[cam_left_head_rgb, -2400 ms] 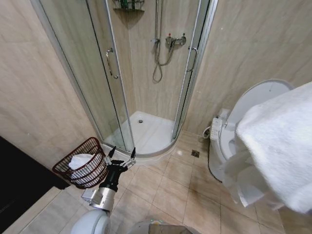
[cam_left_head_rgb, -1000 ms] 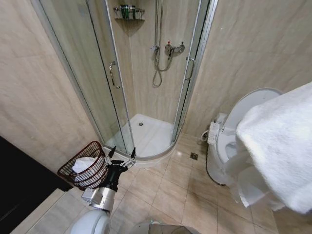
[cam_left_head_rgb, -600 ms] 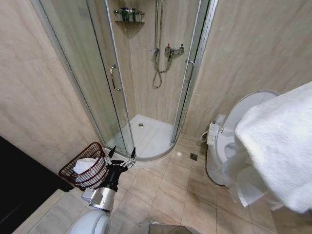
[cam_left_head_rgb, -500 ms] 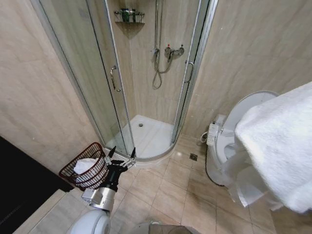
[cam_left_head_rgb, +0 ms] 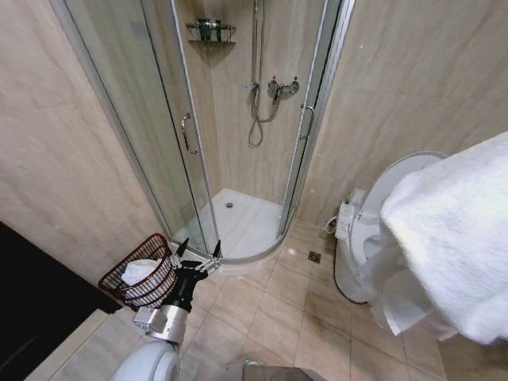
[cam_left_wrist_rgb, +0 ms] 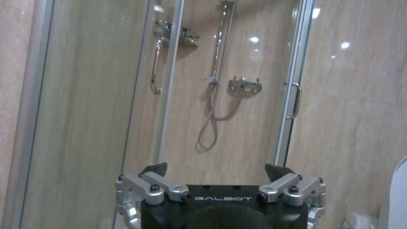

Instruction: Discard the used towel into the hamper.

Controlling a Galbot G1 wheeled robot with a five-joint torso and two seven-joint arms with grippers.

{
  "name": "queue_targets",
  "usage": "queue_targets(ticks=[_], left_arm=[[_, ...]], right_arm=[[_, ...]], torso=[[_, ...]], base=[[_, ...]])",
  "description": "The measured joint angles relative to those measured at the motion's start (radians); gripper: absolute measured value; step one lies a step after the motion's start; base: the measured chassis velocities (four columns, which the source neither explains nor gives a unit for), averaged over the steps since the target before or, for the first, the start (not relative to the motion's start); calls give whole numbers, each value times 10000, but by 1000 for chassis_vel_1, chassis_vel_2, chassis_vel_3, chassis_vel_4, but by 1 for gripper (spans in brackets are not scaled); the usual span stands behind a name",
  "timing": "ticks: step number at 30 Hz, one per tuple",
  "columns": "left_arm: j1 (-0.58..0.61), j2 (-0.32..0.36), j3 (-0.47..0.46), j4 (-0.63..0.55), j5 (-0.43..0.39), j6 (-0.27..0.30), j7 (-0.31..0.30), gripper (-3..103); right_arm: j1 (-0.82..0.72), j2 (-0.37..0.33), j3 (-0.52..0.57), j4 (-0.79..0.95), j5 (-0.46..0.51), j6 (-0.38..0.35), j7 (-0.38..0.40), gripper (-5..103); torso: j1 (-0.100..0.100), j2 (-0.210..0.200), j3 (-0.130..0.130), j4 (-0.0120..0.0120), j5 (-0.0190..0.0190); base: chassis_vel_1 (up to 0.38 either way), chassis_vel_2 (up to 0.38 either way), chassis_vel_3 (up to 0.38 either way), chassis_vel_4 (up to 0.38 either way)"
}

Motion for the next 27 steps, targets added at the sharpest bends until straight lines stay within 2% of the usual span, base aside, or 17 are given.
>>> queue_targets(ticks=[7, 27], left_arm=[[0, 0, 0, 0, 0, 0, 0, 100], [0, 0, 0, 0, 0, 0, 0, 100]], right_arm=[[32, -14, -25, 0, 41, -2, 18, 2], [-6, -27, 98, 0, 264, 124, -19, 2]], torso=[[64, 142, 79, 0, 0], [32, 71, 40, -1, 0]], base=[[0, 0, 0, 0], [0, 0, 0, 0]])
